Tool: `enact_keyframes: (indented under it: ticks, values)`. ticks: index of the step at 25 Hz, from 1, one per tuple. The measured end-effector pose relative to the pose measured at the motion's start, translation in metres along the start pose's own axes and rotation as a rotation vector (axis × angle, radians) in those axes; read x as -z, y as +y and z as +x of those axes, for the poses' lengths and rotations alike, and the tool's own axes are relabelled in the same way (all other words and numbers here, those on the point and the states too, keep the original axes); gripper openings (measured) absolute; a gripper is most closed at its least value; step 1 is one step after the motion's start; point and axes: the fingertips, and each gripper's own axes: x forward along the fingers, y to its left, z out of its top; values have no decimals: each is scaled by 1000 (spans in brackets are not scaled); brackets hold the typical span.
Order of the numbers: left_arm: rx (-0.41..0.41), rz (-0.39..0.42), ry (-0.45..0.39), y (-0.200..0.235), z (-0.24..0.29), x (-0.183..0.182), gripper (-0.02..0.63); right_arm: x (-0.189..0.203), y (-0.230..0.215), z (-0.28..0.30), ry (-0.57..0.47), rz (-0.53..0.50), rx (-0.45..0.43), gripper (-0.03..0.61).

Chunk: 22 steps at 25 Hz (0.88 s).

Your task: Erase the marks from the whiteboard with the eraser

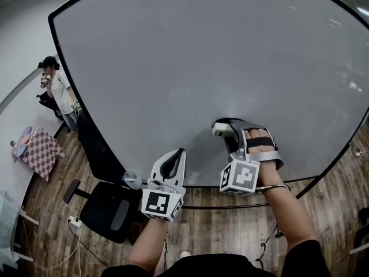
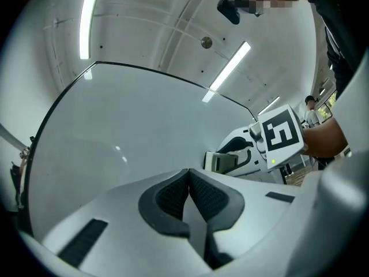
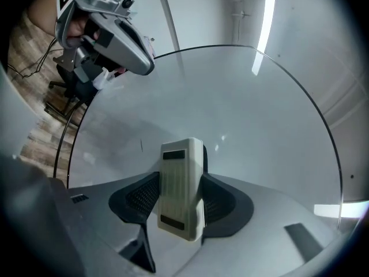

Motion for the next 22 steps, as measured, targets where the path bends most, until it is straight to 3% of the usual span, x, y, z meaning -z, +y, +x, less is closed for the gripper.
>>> enact_keyframes:
  ticks: [15, 19, 22]
  values:
    - [4, -41, 41, -2, -22, 11, 20, -3, 101, 16, 18, -13, -170, 252]
    - [5, -43, 53, -4, -25, 16, 20, -5, 96, 9, -3, 14, -150, 256]
    - [2, -44, 63, -3, -28, 19, 20, -13, 62, -6, -47, 61, -67, 256]
